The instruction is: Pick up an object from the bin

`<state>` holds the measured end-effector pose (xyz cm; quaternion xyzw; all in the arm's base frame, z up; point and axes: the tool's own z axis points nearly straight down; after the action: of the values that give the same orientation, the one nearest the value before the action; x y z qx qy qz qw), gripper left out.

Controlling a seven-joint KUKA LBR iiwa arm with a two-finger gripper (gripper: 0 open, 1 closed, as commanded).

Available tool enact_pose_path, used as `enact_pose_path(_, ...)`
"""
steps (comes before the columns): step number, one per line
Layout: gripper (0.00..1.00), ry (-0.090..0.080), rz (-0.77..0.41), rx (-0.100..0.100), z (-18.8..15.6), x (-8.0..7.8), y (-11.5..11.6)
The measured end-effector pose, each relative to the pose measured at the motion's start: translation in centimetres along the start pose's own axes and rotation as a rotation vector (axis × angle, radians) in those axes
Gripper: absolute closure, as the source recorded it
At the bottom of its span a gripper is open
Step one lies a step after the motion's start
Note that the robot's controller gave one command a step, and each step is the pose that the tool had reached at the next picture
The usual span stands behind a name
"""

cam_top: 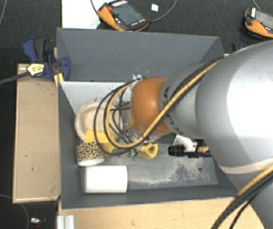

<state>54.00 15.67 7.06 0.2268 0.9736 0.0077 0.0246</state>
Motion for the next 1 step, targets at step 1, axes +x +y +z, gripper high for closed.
enact_pose_path(1,1.00,0.000,0.001,0.000,0.00,0.00,0.00)
